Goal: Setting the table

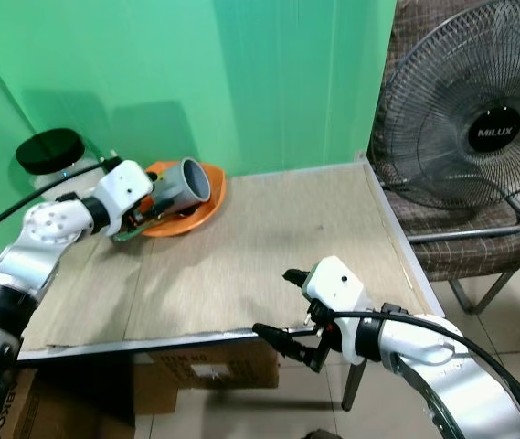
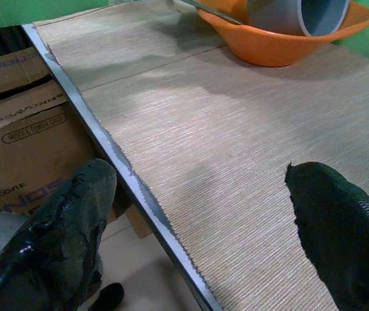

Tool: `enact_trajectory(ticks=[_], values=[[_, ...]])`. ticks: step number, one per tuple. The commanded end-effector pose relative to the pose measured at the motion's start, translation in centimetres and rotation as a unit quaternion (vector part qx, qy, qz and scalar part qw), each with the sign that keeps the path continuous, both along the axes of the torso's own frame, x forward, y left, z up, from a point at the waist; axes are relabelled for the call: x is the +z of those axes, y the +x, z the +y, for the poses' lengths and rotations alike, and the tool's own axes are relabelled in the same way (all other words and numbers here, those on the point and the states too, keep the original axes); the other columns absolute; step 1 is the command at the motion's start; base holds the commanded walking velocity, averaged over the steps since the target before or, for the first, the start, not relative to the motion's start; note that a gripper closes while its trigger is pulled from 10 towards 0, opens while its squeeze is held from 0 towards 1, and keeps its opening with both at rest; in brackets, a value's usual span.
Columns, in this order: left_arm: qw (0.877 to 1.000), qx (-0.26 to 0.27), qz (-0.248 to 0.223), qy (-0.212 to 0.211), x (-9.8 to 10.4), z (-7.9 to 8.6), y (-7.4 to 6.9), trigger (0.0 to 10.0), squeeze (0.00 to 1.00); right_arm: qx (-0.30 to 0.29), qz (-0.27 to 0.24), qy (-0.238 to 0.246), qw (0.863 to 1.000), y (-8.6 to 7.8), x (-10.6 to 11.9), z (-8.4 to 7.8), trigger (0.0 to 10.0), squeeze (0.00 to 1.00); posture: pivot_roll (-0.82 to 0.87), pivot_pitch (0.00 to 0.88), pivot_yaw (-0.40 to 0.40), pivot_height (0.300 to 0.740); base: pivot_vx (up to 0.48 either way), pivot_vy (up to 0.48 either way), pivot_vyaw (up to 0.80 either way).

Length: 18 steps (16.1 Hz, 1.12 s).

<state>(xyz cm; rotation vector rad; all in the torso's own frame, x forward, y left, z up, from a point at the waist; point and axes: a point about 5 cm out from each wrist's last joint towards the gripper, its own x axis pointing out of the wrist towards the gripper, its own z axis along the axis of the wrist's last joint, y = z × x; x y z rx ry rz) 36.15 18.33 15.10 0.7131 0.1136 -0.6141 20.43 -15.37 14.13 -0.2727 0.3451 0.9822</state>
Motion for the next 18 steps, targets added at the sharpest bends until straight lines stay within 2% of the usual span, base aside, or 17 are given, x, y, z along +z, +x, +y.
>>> enact_trajectory(ticks=[1, 4, 5, 7, 8, 10, 18], values=[[1.000, 0.005, 0.003, 0.014, -0.4, 0.2, 0.1, 10.0, 0.00, 0.007, -0.007, 0.006, 1.000, -0.1, 0.4, 0.3, 10.0, 0.00, -0.11, 0.000, 0.141, 0.740, 0.000, 0.000, 0.00], [0.999, 0.025, 0.003, 0.027, -1.3, 0.3, 0.6, 10.0, 0.00, 0.010, -0.007, 0.005, 1.000, 0.0, 0.4, 0.3, 10.0, 0.00, -0.11, 0.000, 0.138, 0.740, 0.000, 0.000, 0.00], [0.999, 0.031, 0.002, 0.031, -1.5, 0.3, 0.7, 4.3, 0.00, 0.011, -0.007, 0.004, 1.000, 0.0, 0.4, 0.3, 10.0, 0.00, -0.11, 0.000, 0.136, 0.740, 0.000, 0.000, 0.00], [0.999, 0.035, -0.003, 0.033, -1.7, 0.3, 0.8, 2.1, 0.00, 0.011, -0.008, 0.004, 1.000, 0.0, 0.5, 0.3, 10.0, 0.00, -0.11, 0.000, 0.136, 0.740, 0.000, 0.000, 0.00], [0.999, 0.041, -0.010, 0.029, -1.7, 0.2, 0.9, 0.0, 0.00, 0.011, -0.009, 0.004, 1.000, 0.0, 0.5, 0.3, 10.0, 0.00, -0.11, 0.000, 0.140, 0.740, 0.000, 0.000, 0.00], [0.998, 0.057, -0.024, 0.014, -1.6, 0.0, 1.2, 0.0, 0.00, 0.011, -0.010, 0.005, 1.000, 0.1, 0.5, 0.4, 10.0, 0.00, -0.11, 0.000, 0.142, 0.740, 0.000, 0.000, 0.00], [0.998, 0.060, -0.021, 0.020, -1.9, 0.0, 1.3, 0.0, 0.00, 0.012, -0.011, 0.008, 1.000, 0.1, 0.5, 0.6, 10.0, 0.00, -0.11, 0.000, 0.146, 0.740, 0.000, 0.000, 0.00]])
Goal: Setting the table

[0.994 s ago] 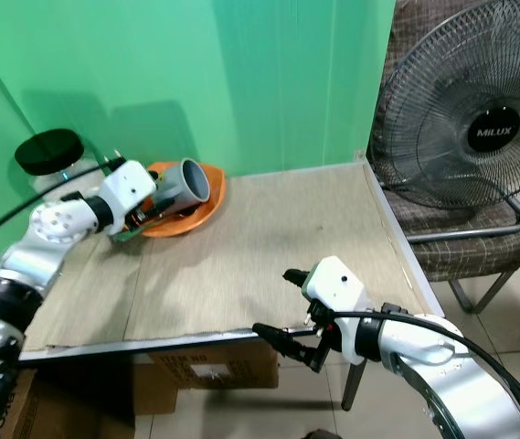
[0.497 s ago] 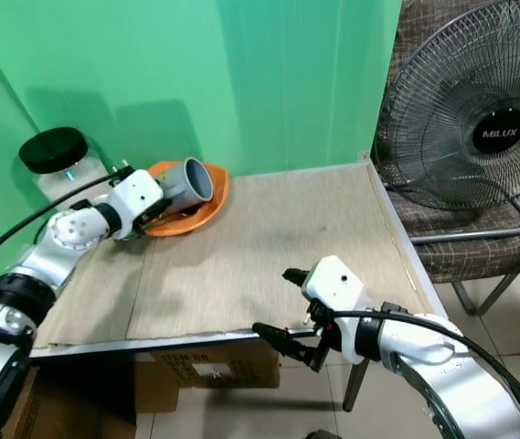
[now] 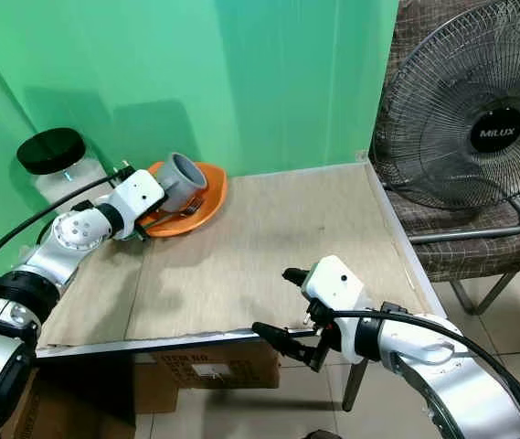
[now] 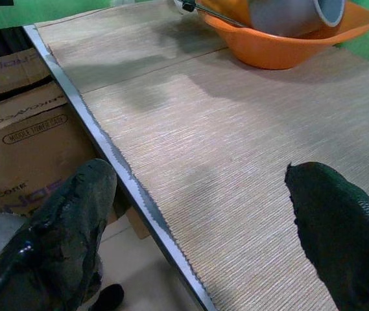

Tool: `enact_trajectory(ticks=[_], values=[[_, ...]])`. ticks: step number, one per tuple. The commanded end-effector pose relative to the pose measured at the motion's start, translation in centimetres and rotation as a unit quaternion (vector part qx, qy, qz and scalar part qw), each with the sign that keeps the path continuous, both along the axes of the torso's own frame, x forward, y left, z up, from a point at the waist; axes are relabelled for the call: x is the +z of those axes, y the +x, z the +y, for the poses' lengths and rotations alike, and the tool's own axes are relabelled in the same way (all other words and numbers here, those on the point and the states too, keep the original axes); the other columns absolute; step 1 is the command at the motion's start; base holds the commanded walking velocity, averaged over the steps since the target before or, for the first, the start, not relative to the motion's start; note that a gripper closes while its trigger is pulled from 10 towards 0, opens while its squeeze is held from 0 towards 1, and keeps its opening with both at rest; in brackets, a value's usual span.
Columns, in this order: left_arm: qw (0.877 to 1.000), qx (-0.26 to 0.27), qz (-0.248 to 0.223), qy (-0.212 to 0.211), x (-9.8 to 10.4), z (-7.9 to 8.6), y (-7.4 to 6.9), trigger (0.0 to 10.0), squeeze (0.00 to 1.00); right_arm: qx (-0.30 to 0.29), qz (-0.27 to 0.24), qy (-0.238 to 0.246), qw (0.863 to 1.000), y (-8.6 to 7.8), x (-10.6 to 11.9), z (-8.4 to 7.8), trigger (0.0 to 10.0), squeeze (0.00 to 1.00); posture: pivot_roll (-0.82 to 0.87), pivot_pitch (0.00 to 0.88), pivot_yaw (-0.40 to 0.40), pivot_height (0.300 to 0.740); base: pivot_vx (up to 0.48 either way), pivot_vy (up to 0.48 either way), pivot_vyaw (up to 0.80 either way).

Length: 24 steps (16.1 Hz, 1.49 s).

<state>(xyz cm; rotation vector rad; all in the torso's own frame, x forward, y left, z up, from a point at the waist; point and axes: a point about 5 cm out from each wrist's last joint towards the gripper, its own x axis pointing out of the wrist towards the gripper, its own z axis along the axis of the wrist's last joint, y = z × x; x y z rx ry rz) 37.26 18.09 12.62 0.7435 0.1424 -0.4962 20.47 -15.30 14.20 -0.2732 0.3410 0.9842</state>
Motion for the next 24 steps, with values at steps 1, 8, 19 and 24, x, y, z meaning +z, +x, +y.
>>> enact_trajectory(ticks=[1, 8, 19, 24], values=[[1.000, 0.000, -0.011, 0.000, 0.6, 0.2, 0.2, 0.0, 0.00, 0.011, -0.009, 0.007, 1.000, 0.1, 0.4, 0.5, 10.0, 0.00, -0.11, 0.000, 0.146, 0.740, 0.000, 0.000, 0.00], [0.999, -0.013, -0.033, -0.010, 1.8, 0.2, 0.4, 0.0, 0.00, 0.000, -0.016, 0.014, 1.000, 0.3, 0.6, 0.4, 10.0, 0.00, -0.10, 0.000, 0.153, 0.740, 0.000, 0.000, 0.00], [0.943, -0.003, -0.168, -0.288, 7.7, -0.3, -4.7, 0.0, 0.00, -0.168, -0.142, 0.073, 0.973, 3.1, 3.3, -0.7, 10.0, 0.00, 0.00, 0.000, 0.053, 0.740, 0.000, 0.000, 0.00], [0.918, 0.009, -0.197, -0.345, 8.8, -3.4, -8.1, 2.1, 0.00, -0.290, -0.144, 0.105, 0.940, 4.5, 2.9, -1.3, 10.0, 0.00, 0.05, 0.000, -0.014, 0.740, 0.000, 0.000, -0.46]])
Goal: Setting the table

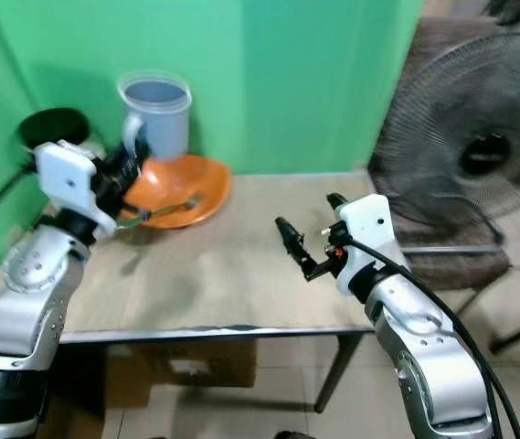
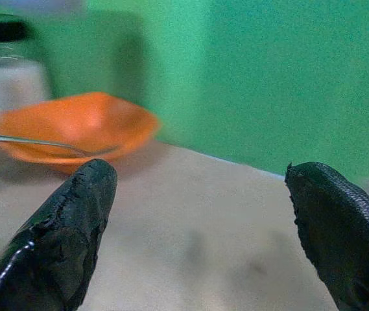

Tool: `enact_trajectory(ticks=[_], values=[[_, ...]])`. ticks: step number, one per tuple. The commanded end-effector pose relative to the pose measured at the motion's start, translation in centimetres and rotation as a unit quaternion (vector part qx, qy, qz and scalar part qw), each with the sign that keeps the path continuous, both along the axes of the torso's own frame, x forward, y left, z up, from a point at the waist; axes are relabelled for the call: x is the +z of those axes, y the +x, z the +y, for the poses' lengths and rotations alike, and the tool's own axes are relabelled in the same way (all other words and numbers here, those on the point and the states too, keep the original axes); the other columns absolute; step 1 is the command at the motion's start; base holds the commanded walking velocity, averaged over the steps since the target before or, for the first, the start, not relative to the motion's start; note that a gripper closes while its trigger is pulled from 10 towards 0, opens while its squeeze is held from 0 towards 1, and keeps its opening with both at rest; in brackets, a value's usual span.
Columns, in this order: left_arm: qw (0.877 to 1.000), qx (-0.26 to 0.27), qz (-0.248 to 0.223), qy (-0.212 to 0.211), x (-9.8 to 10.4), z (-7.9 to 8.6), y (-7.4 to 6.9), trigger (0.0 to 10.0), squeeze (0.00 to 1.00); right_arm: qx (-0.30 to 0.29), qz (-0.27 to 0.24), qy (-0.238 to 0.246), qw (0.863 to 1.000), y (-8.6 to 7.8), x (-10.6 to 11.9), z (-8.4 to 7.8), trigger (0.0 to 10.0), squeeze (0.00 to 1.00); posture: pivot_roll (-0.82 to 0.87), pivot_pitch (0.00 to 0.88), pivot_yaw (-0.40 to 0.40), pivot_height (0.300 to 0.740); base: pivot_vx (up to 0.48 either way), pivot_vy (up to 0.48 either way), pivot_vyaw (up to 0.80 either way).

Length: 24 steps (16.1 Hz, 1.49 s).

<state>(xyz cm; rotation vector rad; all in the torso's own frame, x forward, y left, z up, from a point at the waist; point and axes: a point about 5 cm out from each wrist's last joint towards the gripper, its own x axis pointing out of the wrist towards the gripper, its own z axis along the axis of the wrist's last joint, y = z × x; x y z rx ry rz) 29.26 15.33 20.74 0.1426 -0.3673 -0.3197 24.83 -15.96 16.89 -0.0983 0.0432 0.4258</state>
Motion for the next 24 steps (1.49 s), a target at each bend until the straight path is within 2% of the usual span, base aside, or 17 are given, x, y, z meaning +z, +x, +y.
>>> enact_trajectory(ticks=[1, 2, 4, 7, 9, 10, 11, 13, 15, 16, 17, 20, 22, 24], values=[[1.000, -0.003, -0.009, -0.010, 0.8, -0.8, -0.3, 4.2, 0.00, -0.030, -0.010, 0.000, 1.000, 0.3, 0.4, -0.8, 10.0, 0.00, 0.05, 0.000, -0.017, 0.740, 0.000, 0.000, -0.78], [1.000, 0.008, -0.017, -0.018, 1.0, -1.0, -0.5, 10.0, 0.00, -0.041, -0.015, 0.002, 0.999, 0.3, 0.6, -0.9, 10.0, 0.00, 0.06, 0.000, -0.027, 0.740, 0.000, 0.000, -0.79], [0.999, 0.017, -0.034, -0.037, 1.9, -1.4, -0.8, 10.0, 0.00, -0.053, -0.021, 0.012, 0.998, 0.2, 0.9, -0.8, 10.0, 0.00, 0.06, 0.000, -0.030, 0.740, 0.000, 0.000, -0.79], [0.997, -0.010, -0.046, -0.065, 3.0, -2.4, -1.2, 10.0, 0.00, -0.063, -0.032, 0.012, 0.997, -0.1, 1.1, -0.6, 10.0, 0.00, 0.05, 0.000, -0.010, 0.740, 0.000, 0.000, -0.79], [0.997, -0.016, -0.029, -0.073, 2.2, -2.4, -1.6, 10.0, 0.00, -0.079, -0.032, 0.007, 0.996, -0.3, 1.2, -0.8, 10.0, 0.00, 0.05, 0.000, -0.011, 0.740, 0.000, 0.000, -0.79], [0.996, -0.007, 0.016, -0.085, 1.0, -2.2, -1.9, 10.0, 0.00, -0.091, -0.028, 0.010, 0.995, -0.6, 1.2, -1.1, 10.0, 0.00, 0.05, 0.000, -0.021, 0.740, 0.000, 0.000, -0.79], [0.995, -0.002, 0.054, -0.082, 0.0, -2.1, -2.3, 10.0, 0.00, -0.102, -0.026, 0.009, 0.994, -0.8, 1.2, -1.3, 10.0, 0.00, 0.06, 0.000, -0.029, 0.740, 0.000, 0.000, -0.79], [0.997, 0.005, 0.059, -0.040, -0.8, -2.0, -3.0, 10.0, 0.00, -0.115, -0.019, 0.014, 0.993, -1.2, 0.6, -1.4, 10.0, 0.00, 0.07, 0.000, -0.030, 0.740, 0.000, 0.000, -0.79], [0.998, 0.031, 0.059, -0.016, -1.6, -1.4, -3.2, 10.0, 0.00, -0.130, -0.019, 0.004, 0.991, -1.4, 0.3, -1.1, 10.0, 0.00, 0.05, 0.000, -0.013, 0.740, 0.000, 0.000, -0.79], [0.994, 0.062, 0.094, -0.011, -3.0, -0.9, -3.0, 10.0, 0.00, -0.157, -0.008, 0.013, 0.988, -1.6, 0.0, -1.1, 10.0, 0.00, 0.04, 0.000, -0.009, 0.740, 0.000, 0.000, -0.79], [0.992, 0.072, 0.106, -0.015, -3.4, -0.8, -3.0, 10.0, 0.00, -0.164, -0.004, 0.015, 0.986, -1.6, 0.0, -1.0, 10.0, 0.00, 0.03, 0.000, -0.007, 0.740, 0.000, 0.000, -0.78], [0.993, 0.073, 0.096, 0.016, -2.8, -1.3, -2.0, 10.0, 0.00, -0.156, -0.003, 0.003, 0.988, -0.9, -0.1, -0.7, 10.0, 0.00, 0.06, 0.000, -0.019, 0.740, 0.000, 0.000, -0.78], [0.993, 0.078, 0.093, 0.007, -2.5, -1.1, -1.8, 10.0, 0.00, -0.157, 0.000, -0.011, 0.988, -0.7, -0.3, -0.6, 10.0, 0.00, 0.06, 0.000, -0.015, 0.740, 0.000, 0.000, -0.78], [0.993, 0.076, 0.094, 0.015, -2.7, -1.1, -1.9, 10.0, 0.00, -0.163, 0.005, -0.020, 0.986, -0.7, -0.3, -0.7, 10.0, 0.00, 0.05, 0.000, -0.007, 0.740, 0.000, 0.000, -0.78]])
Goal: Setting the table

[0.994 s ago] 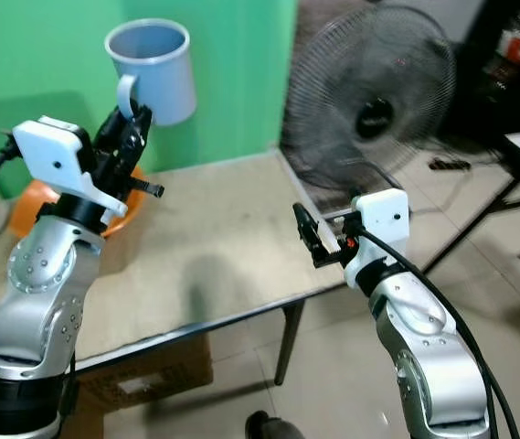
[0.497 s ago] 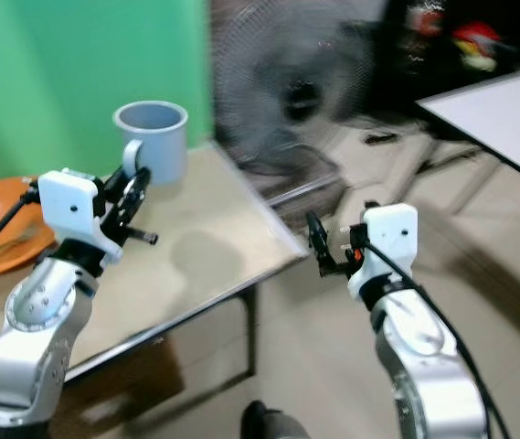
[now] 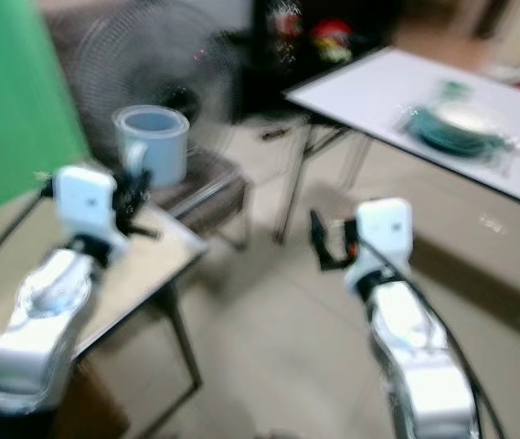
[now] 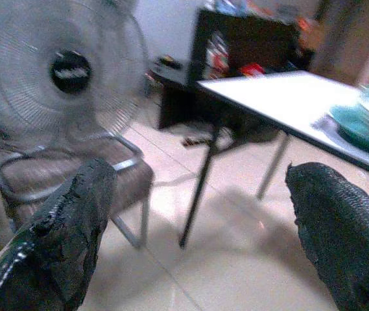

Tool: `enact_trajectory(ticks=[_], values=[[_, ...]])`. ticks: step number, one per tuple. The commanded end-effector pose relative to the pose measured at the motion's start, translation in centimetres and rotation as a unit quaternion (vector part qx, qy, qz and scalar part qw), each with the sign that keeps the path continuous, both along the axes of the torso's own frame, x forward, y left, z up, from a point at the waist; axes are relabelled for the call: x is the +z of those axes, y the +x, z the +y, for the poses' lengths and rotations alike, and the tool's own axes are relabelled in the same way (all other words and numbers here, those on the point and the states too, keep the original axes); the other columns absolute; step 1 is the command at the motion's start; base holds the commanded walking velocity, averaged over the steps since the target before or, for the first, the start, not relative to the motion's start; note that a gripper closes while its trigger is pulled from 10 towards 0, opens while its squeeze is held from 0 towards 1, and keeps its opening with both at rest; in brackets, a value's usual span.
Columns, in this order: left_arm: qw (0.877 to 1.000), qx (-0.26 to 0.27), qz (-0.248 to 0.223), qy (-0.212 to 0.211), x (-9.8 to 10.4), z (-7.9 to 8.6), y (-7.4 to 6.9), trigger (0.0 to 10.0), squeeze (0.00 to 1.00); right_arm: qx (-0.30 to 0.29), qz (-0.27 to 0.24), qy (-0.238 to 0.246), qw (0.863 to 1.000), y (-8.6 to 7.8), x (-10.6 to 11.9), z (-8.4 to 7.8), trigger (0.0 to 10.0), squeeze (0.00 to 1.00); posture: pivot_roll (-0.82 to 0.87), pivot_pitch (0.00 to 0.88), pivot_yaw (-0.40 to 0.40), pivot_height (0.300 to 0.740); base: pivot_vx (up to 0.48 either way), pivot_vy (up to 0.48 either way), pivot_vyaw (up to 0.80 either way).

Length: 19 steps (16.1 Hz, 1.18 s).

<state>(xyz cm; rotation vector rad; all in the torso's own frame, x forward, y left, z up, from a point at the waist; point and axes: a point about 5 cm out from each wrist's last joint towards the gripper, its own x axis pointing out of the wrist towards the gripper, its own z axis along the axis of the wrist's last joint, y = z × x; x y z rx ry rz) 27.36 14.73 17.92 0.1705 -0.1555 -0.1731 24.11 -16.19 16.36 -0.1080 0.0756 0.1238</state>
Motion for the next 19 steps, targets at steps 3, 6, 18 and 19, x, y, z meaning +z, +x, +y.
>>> enact_trajectory(ticks=[3, 6, 18, 19], values=[[1.000, -0.009, -0.002, 0.003, 0.0, -0.6, 0.1, 10.0, 0.00, -0.014, 0.011, -0.008, 1.000, 0.1, 0.0, -0.4, 10.0, 0.00, 0.05, 0.000, -0.001, 0.740, 0.000, 0.000, -0.77], [1.000, -0.022, -0.001, 0.010, -0.1, -0.7, 0.1, 10.0, 0.00, -0.019, 0.020, -0.018, 0.999, -0.2, -0.4, -0.6, 10.0, 0.00, 0.03, 0.000, 0.030, 0.740, 0.000, 0.000, -0.77], [1.000, -0.027, 0.012, 0.003, -0.4, -1.7, 0.9, 10.0, 0.00, -0.038, 0.024, -0.035, 0.998, 0.2, -0.4, -1.5, 10.0, 0.00, 0.01, 0.000, 0.046, 0.740, 0.000, -0.150, -0.16], [1.000, -0.028, 0.013, 0.000, -0.3, -1.7, 0.9, 10.0, 0.00, -0.040, 0.025, -0.034, 0.998, 0.2, -0.4, -1.6, 10.0, 0.00, 0.01, 0.000, 0.045, 0.740, 0.000, 0.000, 0.00]])
